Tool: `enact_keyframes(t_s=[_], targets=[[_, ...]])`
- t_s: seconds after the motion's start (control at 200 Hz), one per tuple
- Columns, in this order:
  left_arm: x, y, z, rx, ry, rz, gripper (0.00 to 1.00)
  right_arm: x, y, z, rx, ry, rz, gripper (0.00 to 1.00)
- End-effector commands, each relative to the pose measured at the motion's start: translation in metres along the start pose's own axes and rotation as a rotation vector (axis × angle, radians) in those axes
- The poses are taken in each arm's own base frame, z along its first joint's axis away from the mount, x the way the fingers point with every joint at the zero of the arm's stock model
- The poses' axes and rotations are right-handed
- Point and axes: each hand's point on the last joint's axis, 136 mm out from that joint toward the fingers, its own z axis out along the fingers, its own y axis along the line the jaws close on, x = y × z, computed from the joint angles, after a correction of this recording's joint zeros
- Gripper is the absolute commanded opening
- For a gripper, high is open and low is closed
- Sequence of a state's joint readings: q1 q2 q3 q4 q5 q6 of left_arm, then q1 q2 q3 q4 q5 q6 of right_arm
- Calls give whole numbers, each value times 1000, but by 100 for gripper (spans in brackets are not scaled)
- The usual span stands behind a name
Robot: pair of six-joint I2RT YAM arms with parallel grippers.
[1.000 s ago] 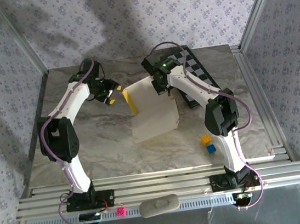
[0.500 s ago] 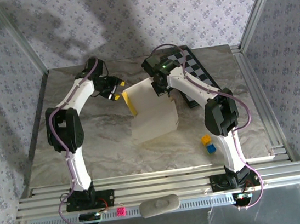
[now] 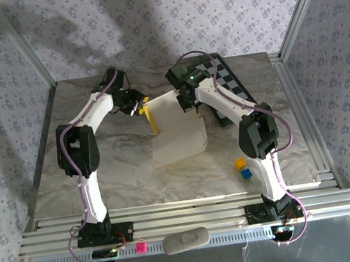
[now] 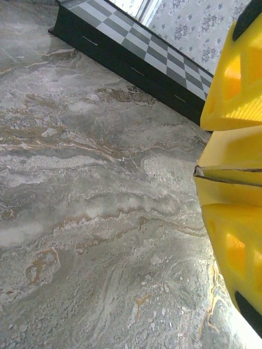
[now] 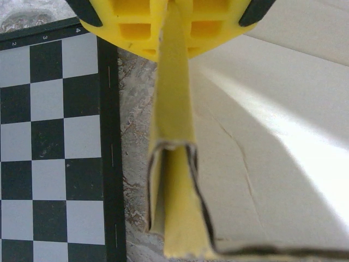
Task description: Fold the paper box
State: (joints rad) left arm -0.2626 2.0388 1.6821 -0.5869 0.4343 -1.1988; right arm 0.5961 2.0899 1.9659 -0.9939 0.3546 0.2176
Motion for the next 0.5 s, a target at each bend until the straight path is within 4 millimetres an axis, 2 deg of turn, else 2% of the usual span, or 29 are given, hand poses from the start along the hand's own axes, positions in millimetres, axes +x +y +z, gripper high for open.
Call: enact_keyframes(t_s=[0.0, 0.135, 0.495], targets=[[12, 0, 6, 11, 41, -17, 36, 3, 8, 6, -4, 14, -9, 0], [12, 5, 5, 5, 37, -21, 31, 5, 8, 9, 4, 23, -6, 0], [19, 19, 7, 4, 30, -65, 27, 13, 9, 16, 9, 37, 24, 0]])
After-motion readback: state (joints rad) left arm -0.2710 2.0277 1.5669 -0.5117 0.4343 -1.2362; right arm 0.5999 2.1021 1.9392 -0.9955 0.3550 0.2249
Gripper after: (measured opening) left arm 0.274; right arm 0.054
